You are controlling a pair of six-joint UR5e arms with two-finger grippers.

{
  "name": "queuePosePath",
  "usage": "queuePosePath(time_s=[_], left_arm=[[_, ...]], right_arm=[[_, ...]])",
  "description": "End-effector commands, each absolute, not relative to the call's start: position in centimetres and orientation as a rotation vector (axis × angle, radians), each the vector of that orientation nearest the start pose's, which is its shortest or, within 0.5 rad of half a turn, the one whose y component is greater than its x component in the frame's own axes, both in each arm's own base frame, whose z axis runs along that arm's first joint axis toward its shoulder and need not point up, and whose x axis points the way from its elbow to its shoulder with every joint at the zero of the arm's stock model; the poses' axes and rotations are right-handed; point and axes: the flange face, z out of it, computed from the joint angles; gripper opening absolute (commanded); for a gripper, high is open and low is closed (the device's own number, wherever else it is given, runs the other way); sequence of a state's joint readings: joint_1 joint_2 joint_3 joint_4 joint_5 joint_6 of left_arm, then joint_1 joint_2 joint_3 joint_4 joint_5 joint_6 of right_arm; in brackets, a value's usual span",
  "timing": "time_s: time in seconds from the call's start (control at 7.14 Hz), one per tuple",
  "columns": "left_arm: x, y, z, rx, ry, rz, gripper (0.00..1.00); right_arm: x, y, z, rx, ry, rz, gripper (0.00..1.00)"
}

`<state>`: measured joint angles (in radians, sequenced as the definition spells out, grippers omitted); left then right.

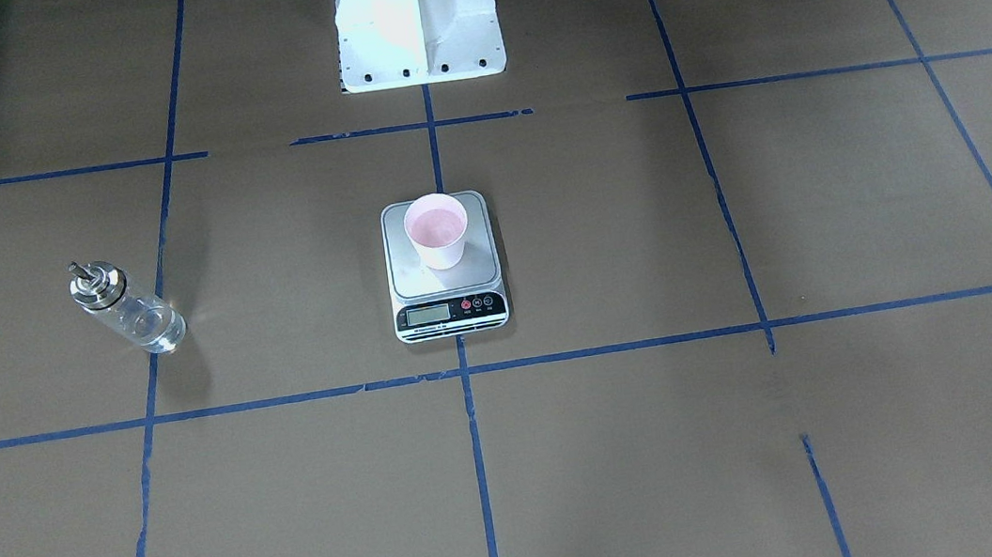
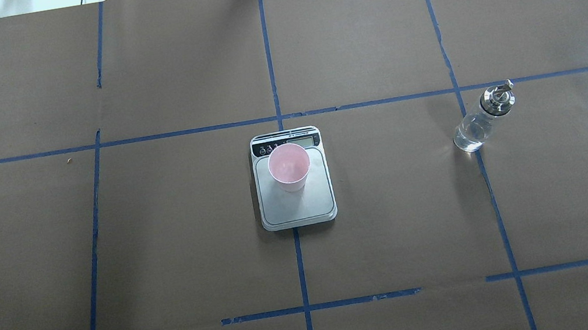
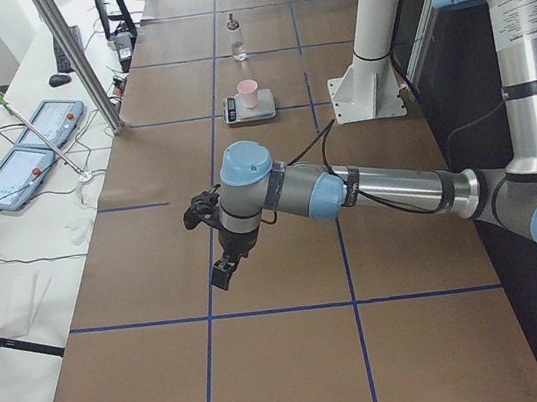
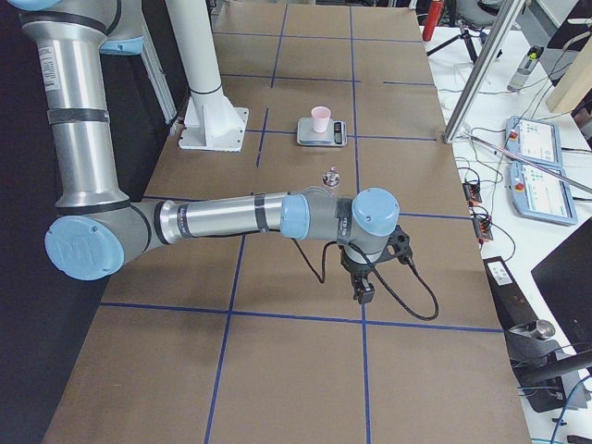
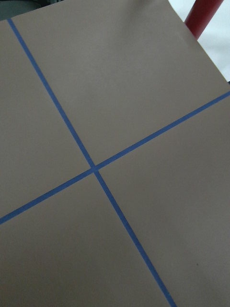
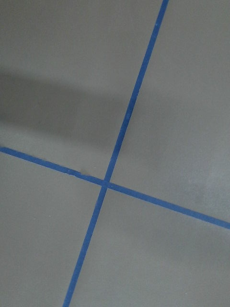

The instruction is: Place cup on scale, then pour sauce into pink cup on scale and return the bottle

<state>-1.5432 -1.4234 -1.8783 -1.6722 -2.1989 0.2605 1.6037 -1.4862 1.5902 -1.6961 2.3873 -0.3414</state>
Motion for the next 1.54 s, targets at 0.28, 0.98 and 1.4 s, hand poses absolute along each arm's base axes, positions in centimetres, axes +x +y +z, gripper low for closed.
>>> queuePosePath(time_s=[0.28, 0.98, 1.4], left_arm=[[-6.4, -41.6, 63.7, 0.175, 0.625, 0.310, 1.00], [-5.6, -47.5, 63.6, 0.161, 0.706, 0.301, 1.00], [-5.9, -49.3, 62.0, 0.187, 0.701, 0.303, 1.00]], right_arm=[[7.8, -51.8, 65.5, 0.055, -0.815, -0.226, 1.00], [6.6, -53.3, 65.8, 0.124, -0.784, -0.043, 1.00], [5.9, -53.5, 62.9, 0.127, -0.795, -0.060, 1.00]])
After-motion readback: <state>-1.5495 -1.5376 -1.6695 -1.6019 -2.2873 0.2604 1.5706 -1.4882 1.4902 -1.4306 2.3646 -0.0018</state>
